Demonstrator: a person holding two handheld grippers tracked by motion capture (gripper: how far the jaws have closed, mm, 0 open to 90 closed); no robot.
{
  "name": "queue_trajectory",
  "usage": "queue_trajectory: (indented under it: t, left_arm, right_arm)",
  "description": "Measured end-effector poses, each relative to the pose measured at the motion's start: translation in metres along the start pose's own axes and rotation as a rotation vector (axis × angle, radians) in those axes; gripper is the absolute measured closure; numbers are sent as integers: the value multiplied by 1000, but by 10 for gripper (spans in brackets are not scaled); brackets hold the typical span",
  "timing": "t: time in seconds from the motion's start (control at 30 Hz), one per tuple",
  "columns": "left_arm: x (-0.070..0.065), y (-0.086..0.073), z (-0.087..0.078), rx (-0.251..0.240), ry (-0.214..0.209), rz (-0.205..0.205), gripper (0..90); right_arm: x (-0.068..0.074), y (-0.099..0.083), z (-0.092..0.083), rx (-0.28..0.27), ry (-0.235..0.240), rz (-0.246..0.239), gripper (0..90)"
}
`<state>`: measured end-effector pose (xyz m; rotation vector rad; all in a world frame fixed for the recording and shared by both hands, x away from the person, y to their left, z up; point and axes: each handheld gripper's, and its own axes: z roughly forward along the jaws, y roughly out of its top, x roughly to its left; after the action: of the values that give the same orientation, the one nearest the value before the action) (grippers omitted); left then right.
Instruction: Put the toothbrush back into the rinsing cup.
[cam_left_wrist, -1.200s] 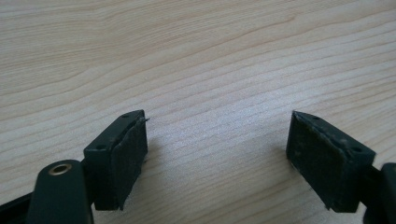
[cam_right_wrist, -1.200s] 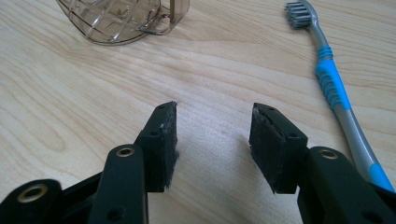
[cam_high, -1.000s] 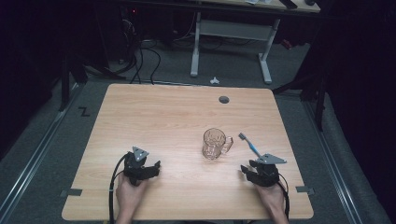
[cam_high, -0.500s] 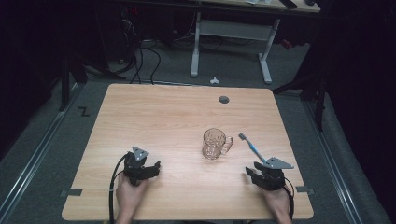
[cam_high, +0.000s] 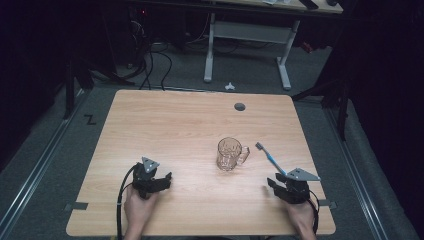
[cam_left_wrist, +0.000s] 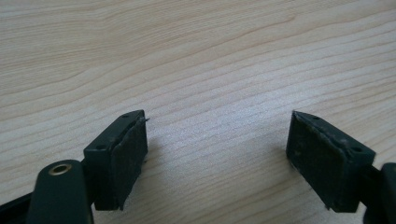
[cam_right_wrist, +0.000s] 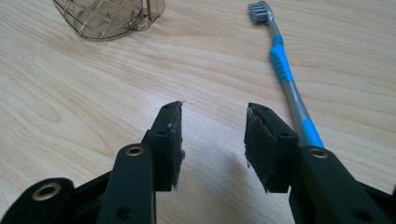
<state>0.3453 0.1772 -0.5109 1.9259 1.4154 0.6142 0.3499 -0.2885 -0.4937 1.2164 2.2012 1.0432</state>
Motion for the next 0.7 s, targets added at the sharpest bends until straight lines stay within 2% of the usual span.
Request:
queue_trajectory:
  t: [0.27,0.47,0.7]
  left_arm:
    - [0,0,0,0,0,-1,211]
    - [0,0,0,0,0,-1,211]
    - [0,0,0,0,0,-1,211]
  right_arm:
    - [-6,7,-1,1,-13,-7,576]
    - [-19,12,-1,-8,8,42,585]
    - [-29,17,1,9,-3,53,587]
